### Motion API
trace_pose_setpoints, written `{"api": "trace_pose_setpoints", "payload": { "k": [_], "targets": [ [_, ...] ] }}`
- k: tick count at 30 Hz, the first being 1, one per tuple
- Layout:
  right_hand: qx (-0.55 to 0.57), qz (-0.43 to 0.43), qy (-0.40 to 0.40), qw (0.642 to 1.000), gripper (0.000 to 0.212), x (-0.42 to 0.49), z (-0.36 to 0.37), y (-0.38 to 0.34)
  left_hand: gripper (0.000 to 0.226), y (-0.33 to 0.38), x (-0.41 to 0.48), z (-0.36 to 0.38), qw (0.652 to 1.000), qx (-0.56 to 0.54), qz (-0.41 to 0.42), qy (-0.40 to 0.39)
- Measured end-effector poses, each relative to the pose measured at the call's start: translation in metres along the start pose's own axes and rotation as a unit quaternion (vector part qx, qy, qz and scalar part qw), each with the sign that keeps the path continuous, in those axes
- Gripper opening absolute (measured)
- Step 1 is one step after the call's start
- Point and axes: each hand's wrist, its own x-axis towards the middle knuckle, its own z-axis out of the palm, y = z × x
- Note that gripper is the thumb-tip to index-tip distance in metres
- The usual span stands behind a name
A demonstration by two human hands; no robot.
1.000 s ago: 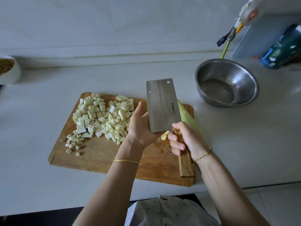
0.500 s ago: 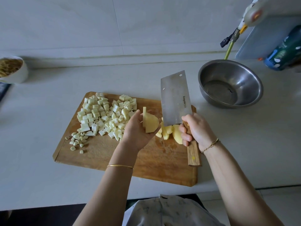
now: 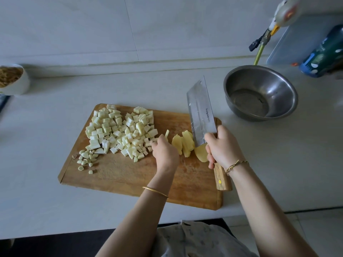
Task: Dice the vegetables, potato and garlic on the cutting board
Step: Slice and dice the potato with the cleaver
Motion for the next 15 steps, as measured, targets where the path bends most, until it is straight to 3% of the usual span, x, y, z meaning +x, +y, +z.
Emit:
{"api": "trace_pose_setpoints", "payload": {
  "k": [6,10,15],
  "targets": [
    [-0.019,-0.003,-0.004,1.000,0.013,-0.004,-0.002,0.008,0.063,0.015,-0.003,0.009,0.995,0.054,-0.034,-0.071],
    [-0.005,0.005,0.005,1.000,0.013,-0.003,-0.007,0.010,0.082,0.016,-0.010,0.015,0.988,0.127,0.024,-0.082],
    [0.014,0.003,0.019,1.000,0.015,0.001,-0.015,0.011,0.081,0.011,-0.008,0.028,0.948,0.288,0.120,-0.064]
  ]
}}
